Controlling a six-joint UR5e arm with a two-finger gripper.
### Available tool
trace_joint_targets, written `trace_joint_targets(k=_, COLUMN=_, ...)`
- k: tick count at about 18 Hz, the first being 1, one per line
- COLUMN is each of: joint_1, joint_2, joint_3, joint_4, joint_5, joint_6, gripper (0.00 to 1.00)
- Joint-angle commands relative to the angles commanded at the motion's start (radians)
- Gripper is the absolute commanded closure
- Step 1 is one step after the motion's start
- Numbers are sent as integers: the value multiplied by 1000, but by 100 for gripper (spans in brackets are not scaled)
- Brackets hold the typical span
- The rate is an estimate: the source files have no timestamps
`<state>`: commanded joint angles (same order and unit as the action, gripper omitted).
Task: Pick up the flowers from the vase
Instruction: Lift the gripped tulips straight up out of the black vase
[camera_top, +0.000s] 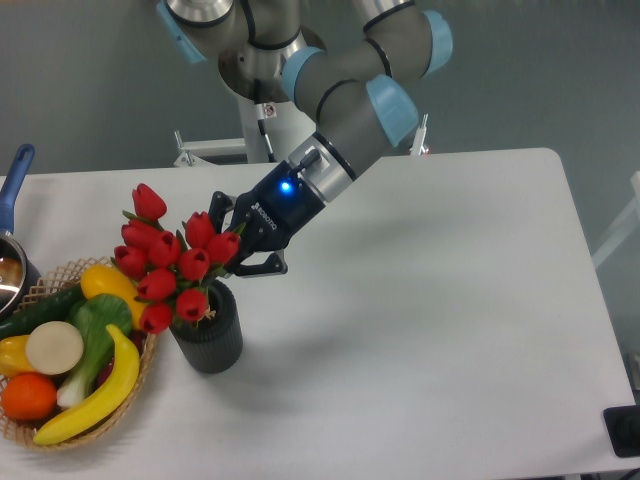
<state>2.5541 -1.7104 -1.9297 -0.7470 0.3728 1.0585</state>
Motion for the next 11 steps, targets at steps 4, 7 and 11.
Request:
trace_joint_targets(k=4, joint_1=12, joint_2=21, joint_3=2, joint_4=0, joint_5=-8, joint_6=-38, gripper=100)
trace_joint_targets(k=7, joint_1=29, joint_2=44, joint_3=2, joint_4=0, joint_5=-43, joint_6=-81, gripper=100)
trace_joint_targets(k=11, joint_1=37, joint_2=58, joint_3=2, joint_4=0, joint_5=-44, joint_6=-123, gripper=100)
